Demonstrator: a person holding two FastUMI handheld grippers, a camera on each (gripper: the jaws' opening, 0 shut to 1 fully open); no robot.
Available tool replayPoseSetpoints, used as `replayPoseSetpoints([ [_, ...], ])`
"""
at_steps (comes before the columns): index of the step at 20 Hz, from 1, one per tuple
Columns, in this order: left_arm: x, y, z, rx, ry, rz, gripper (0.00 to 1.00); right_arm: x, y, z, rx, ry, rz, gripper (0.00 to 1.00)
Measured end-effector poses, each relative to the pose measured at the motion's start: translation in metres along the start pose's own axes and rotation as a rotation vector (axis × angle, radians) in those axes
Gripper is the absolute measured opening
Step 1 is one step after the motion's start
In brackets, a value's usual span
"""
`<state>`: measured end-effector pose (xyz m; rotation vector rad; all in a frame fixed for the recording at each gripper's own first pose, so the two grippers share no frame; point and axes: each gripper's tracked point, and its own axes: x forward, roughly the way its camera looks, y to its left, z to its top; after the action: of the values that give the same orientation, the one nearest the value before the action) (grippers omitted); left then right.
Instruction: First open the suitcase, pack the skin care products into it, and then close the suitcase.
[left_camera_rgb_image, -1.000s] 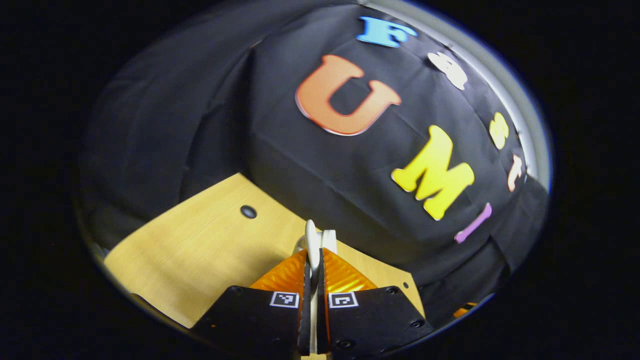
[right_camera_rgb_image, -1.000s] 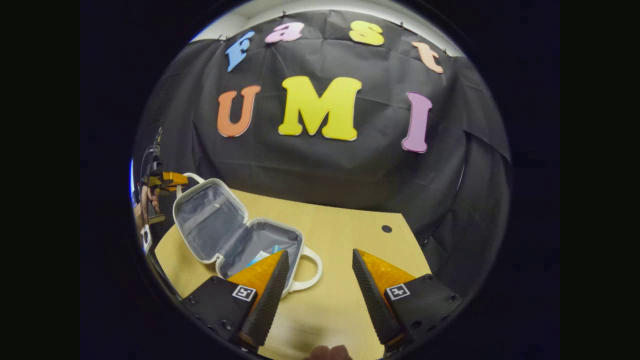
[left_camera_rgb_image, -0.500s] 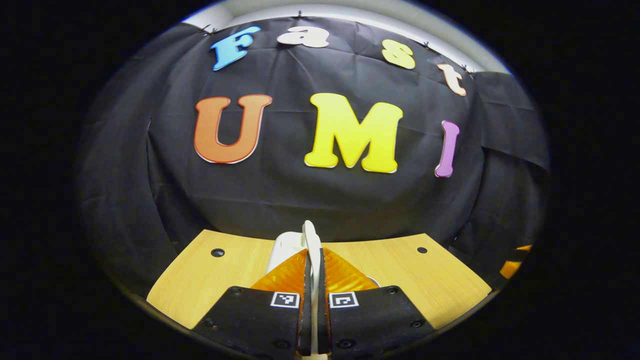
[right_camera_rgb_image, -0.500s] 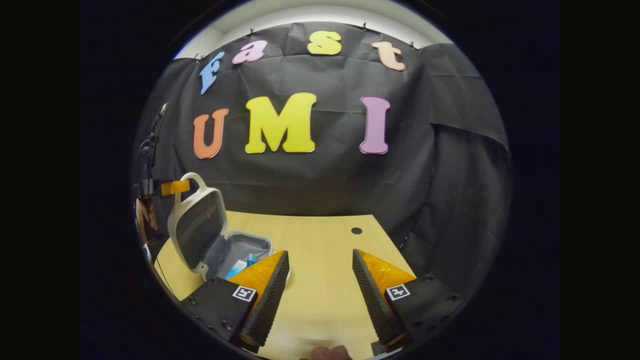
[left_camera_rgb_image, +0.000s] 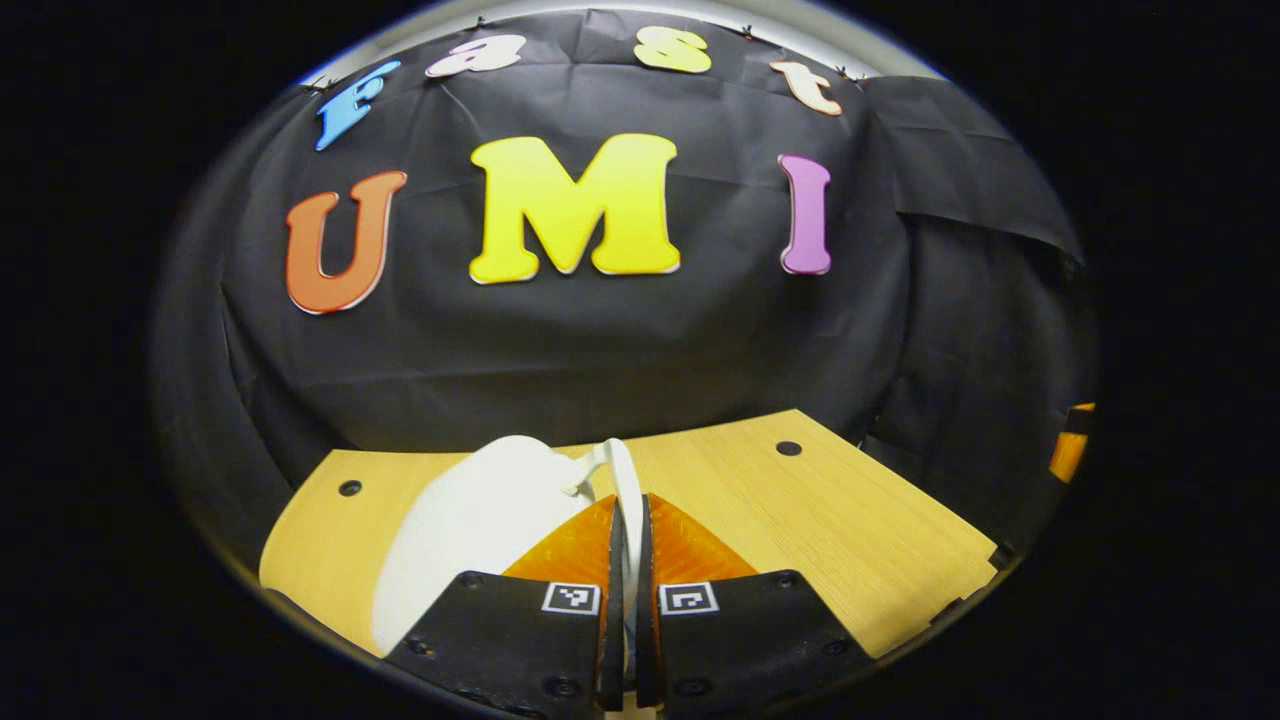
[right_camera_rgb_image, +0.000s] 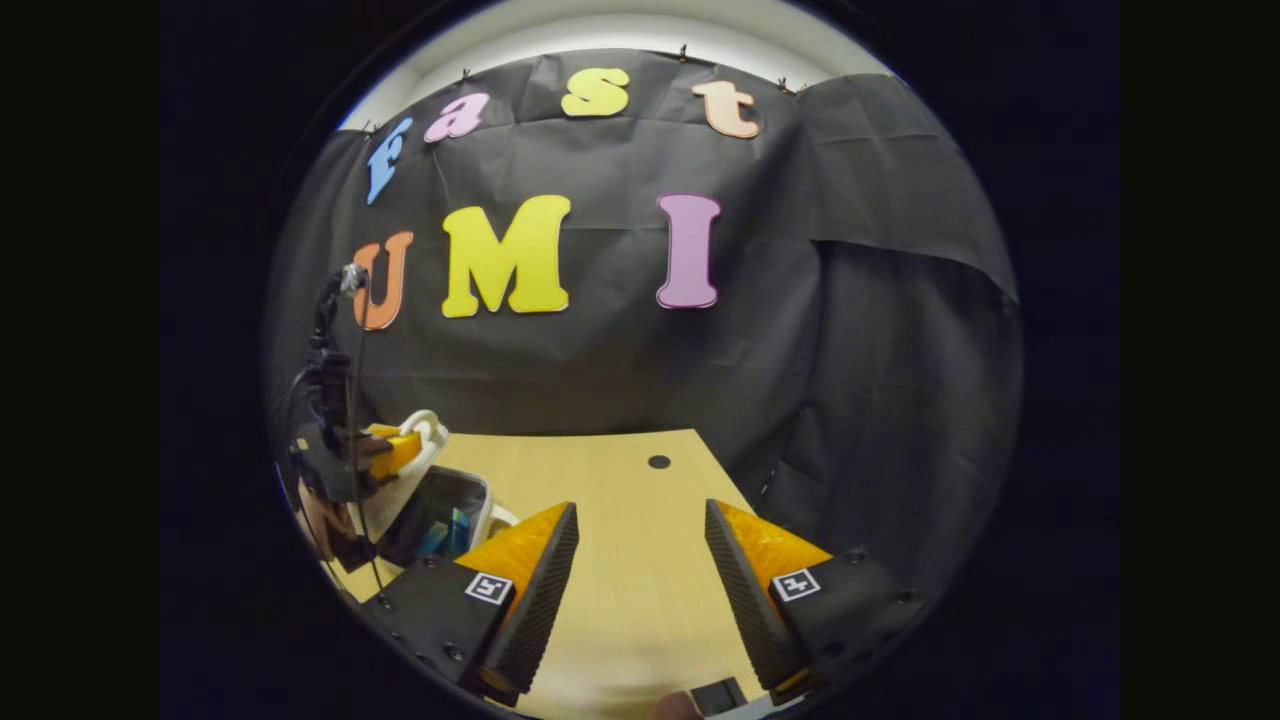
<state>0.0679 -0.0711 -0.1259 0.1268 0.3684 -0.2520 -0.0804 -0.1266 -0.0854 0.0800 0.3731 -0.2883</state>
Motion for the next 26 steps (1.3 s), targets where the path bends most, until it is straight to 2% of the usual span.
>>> replayPoseSetpoints([
  [6, 0.038, -0.043, -0.069, 0.024, 0.132, -0.028, 0.08, 0.006, -0.038, -0.024, -0.005, 0.088, -0.034, 0.76],
  [10, 0.052, -0.054, -0.094, 0.034, 0.171, -0.018, 0.09, 0.008, -0.049, -0.032, -0.021, 0.118, -0.037, 0.75],
  [14, 0.054, -0.062, -0.102, 0.015, 0.159, -0.005, 0.15, 0.011, -0.054, -0.036, -0.041, 0.136, -0.037, 0.76],
  [18, 0.051, -0.074, -0.103, -0.034, 0.164, -0.016, 0.36, 0.015, -0.05, -0.026, -0.068, 0.107, -0.003, 0.76],
  [20, 0.043, -0.077, -0.099, -0.042, 0.158, -0.002, 0.52, 0.018, -0.041, -0.019, -0.085, 0.081, 0.034, 0.75],
  [21, 0.035, -0.075, -0.092, -0.054, 0.154, 0.006, 0.78, 0.02, -0.035, -0.014, -0.094, 0.067, 0.055, 0.75],
  [22, 0.027, -0.071, -0.082, -0.068, 0.144, 0.013, 0.77, 0.023, -0.027, -0.009, -0.103, 0.05, 0.076, 0.77],
  [23, 0.017, -0.065, -0.068, -0.081, 0.122, 0.023, 0.81, 0.025, -0.019, -0.003, -0.112, 0.035, 0.102, 0.76],
  [24, 0.006, -0.06, -0.051, -0.095, 0.092, 0.038, 0.89, 0.027, -0.007, 0.002, -0.122, 0.018, 0.135, 0.75],
  [25, -0.007, -0.054, -0.032, -0.107, 0.05, 0.051, 0.82, 0.029, 0.004, 0.008, -0.13, 0.0, 0.163, 0.75],
  [26, -0.021, -0.044, -0.008, -0.113, 0.001, 0.075, 0.83, 0.031, 0.014, 0.016, -0.131, -0.021, 0.193, 0.76],
])
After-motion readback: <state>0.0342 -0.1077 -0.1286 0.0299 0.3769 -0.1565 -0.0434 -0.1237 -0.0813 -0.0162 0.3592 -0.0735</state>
